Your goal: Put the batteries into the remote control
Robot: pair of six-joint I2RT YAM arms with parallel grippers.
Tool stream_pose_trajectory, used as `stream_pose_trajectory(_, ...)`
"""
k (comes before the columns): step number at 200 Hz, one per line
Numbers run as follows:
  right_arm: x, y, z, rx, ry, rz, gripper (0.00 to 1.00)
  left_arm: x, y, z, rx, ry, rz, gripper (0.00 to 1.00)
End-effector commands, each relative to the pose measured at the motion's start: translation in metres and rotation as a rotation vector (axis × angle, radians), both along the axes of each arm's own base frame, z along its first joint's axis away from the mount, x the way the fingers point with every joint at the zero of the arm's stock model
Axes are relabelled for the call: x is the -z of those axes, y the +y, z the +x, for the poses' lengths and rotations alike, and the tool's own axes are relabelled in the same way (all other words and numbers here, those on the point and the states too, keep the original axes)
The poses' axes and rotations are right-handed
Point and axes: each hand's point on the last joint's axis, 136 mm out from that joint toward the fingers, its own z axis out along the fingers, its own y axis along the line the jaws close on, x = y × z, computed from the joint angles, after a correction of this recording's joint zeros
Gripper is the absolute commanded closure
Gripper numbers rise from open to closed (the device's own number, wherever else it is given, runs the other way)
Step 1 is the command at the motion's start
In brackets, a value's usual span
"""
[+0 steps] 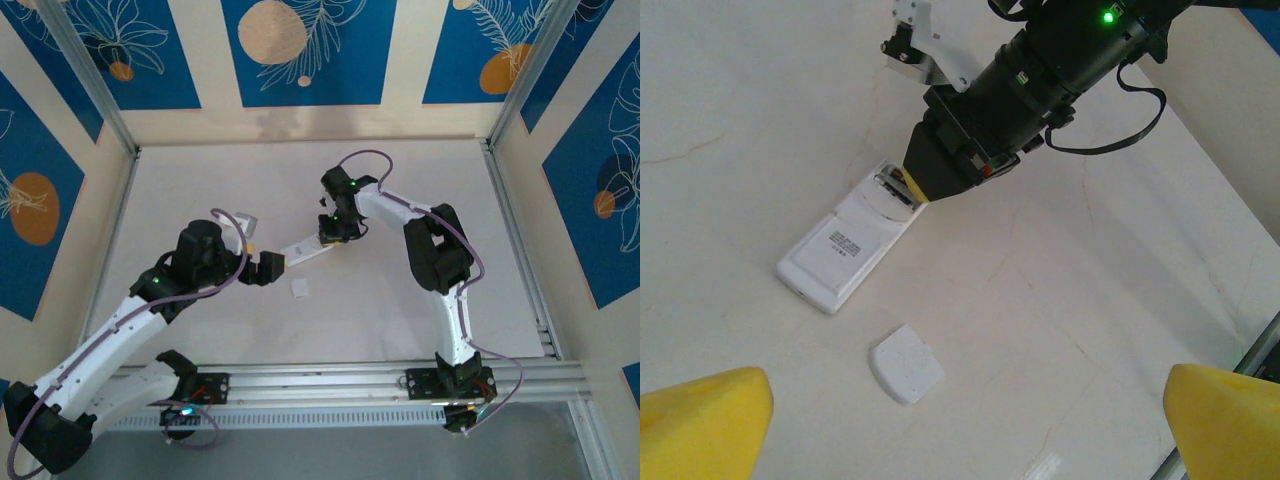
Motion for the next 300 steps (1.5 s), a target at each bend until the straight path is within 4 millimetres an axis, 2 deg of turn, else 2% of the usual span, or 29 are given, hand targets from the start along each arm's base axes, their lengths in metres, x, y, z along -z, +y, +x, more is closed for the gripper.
stream_pose_trajectory(1,-0.008,0.005,-0.001,-0.011,0.007,0.002,0.80,0.007,0.003,0.003,-0.020,0.007,0.012,0.00)
stream_pose_trajectory(85,-0.026,0.006,0.000,-0.035,-0.048,-0.012,0.80,0.012,0.002,0.006,-0.029,0.018,0.010,0.00)
stream_pose_trajectory(120,-0.019,0.000,0.002,-0.033,-0.074,-0.068,0.82,0.015,0.003,0.006,-0.036,0.032,0.014,0.00)
stream_pose_trajectory(183,-0.007,0.002,0.001,-0.027,-0.051,-0.062,0.82,0.015,0.003,0.006,-0.038,0.033,0.013,0.00)
stream_pose_trajectory(300,0.001,0.002,-0.008,-0.039,-0.010,-0.060,0.82,0.015,0.001,0.007,-0.035,0.036,0.009,0.00)
